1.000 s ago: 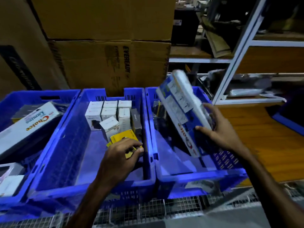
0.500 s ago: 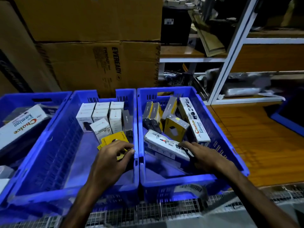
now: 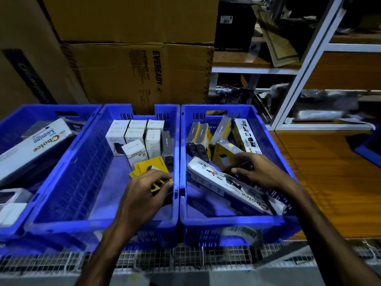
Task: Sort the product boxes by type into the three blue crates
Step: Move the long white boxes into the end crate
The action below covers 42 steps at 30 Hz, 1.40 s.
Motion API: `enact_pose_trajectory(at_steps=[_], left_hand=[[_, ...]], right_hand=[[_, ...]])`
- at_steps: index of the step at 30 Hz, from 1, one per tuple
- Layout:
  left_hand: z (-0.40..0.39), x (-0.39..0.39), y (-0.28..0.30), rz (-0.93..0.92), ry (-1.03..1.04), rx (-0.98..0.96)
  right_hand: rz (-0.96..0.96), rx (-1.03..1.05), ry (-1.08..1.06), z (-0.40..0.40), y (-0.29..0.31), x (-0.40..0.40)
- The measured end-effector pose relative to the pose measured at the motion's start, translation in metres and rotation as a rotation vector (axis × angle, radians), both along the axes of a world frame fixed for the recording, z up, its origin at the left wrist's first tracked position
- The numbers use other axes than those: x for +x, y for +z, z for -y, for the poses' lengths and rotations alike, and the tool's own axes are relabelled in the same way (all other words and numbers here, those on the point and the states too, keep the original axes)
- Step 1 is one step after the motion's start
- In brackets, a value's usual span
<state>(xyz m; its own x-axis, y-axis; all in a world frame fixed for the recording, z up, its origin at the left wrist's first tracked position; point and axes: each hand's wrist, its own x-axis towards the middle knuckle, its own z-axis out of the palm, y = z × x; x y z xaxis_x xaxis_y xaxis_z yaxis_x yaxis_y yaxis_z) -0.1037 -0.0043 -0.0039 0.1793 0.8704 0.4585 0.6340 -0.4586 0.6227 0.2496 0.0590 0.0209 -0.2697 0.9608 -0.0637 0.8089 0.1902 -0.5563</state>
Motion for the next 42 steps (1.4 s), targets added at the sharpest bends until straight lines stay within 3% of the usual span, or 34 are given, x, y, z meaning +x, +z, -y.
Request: enact_pose_trajectory(at_steps=[5,12,17,22,25,33,37,42], left_hand=[[0.004,0.001,-0.003,0.036,0.000,0.001],[-0.036,0.031,0.029,0.030,-0.112,-0.045],[-0.128,0.081,0.051,-0.106,-0.250,-0.138],[-0.216,0.134,0.039,-0.443,-0.209,-0.198],[-0.247,0.163,0.022,-0.533,-0.209,-0.277],[-0.274,0.216,-0.009,-0.511,-0.077,-0.505],[-0.276,0.219,-0.020,-0.382,0.049,-0.488],[-0.285,0.197,-0.009,-0.092,0.117,-0.554]], right_hand=[[-0.062,0.047,-0.062,-0.003,0.004,-0.011],[0.258,0.157,-0.235,-0.045,0.011,-0.017],[0.361,0.122,-0.314,-0.066,0.003,-0.024],[0.334,0.087,-0.373,-0.068,-0.015,-0.016],[0.335,0.111,-0.388,-0.064,-0.023,-0.011],[0.405,0.138,-0.396,-0.058,-0.036,-0.011],[0.436,0.137,-0.404,-0.058,-0.039,-0.015],[0.009,0.171,-0.534,-0.058,-0.028,-0.002]])
